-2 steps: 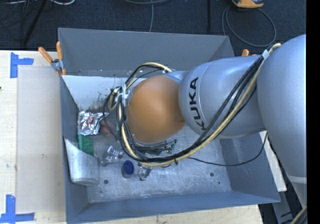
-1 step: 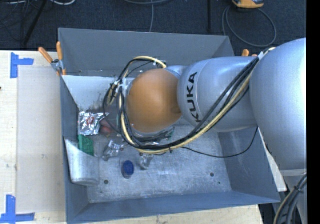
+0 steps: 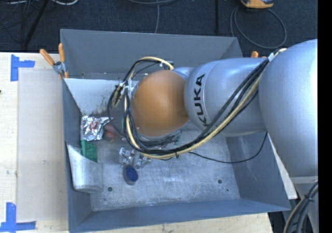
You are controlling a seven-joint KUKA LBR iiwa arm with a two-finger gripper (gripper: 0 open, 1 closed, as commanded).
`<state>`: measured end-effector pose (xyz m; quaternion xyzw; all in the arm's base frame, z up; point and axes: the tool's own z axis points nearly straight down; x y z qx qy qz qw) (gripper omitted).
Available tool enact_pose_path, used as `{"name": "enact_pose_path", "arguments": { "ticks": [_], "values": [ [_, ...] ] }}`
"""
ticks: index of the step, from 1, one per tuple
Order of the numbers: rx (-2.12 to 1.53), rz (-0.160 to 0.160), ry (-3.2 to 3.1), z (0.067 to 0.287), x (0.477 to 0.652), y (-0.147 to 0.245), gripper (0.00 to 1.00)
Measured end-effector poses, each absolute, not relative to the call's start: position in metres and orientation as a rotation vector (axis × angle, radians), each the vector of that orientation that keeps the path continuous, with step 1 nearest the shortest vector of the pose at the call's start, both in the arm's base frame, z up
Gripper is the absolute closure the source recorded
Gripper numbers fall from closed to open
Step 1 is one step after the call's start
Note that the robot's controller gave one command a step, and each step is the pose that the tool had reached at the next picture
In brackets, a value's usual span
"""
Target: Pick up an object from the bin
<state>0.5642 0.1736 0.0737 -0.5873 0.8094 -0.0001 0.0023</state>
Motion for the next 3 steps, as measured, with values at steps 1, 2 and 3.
{"name": "enact_pose_path", "arguments": {
  "ticks": [1, 2, 3],
  "values": [
    [-2.038, -0.004, 2.381, 0.223, 0.578, 0.154, 1.00],
    [-1.868, 0.007, 2.531, 0.152, 0.592, 0.169, 1.00],
    [-1.573, 0.002, 2.715, 0.178, 0.613, 0.177, 1.00]
  ]
}}
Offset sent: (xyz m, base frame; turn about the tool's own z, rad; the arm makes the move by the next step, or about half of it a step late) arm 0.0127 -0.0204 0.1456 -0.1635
